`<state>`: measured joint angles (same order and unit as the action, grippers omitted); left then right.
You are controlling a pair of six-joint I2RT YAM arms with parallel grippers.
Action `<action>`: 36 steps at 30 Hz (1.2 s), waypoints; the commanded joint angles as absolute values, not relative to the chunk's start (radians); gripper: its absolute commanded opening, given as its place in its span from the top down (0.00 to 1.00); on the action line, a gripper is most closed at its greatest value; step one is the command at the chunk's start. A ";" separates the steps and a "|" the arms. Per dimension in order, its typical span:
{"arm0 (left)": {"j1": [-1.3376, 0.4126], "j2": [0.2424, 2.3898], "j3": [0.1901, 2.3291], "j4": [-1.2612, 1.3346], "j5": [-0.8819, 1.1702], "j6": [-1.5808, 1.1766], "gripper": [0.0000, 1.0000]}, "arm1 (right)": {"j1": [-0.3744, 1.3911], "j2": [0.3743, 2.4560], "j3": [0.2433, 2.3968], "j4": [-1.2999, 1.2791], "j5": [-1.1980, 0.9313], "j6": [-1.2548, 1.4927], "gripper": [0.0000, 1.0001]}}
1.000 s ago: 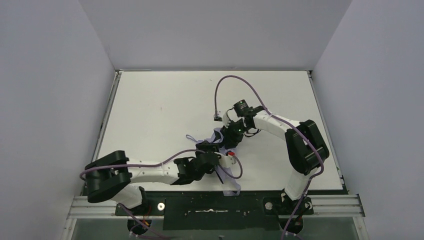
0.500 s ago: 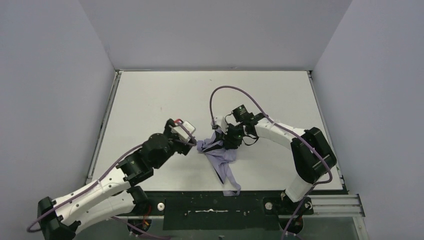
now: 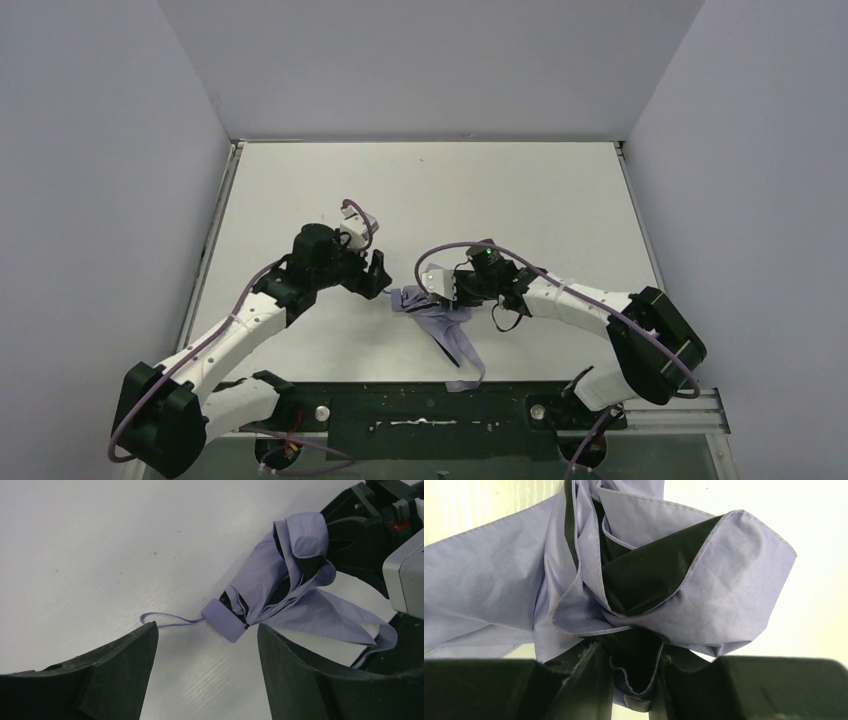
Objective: Put away the umbrella
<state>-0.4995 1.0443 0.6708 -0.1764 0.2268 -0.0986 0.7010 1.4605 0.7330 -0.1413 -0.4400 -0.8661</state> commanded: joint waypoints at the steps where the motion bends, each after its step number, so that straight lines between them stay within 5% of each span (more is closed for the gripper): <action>1: -0.489 1.146 0.743 -0.146 0.566 -0.010 0.30 | 0.721 1.439 0.658 -0.073 -0.348 -0.975 0.91; 7: -0.487 1.308 0.781 -0.133 0.801 0.116 0.15 | 0.731 1.410 0.634 -0.066 -0.330 -0.986 0.91; 20: -0.492 1.571 0.922 -0.235 0.836 0.322 0.11 | 0.739 1.402 0.640 -0.069 -0.337 -0.974 0.91; 36: -0.495 1.793 0.909 0.062 0.955 0.032 0.07 | 0.750 1.368 0.581 0.057 -0.327 -0.945 0.92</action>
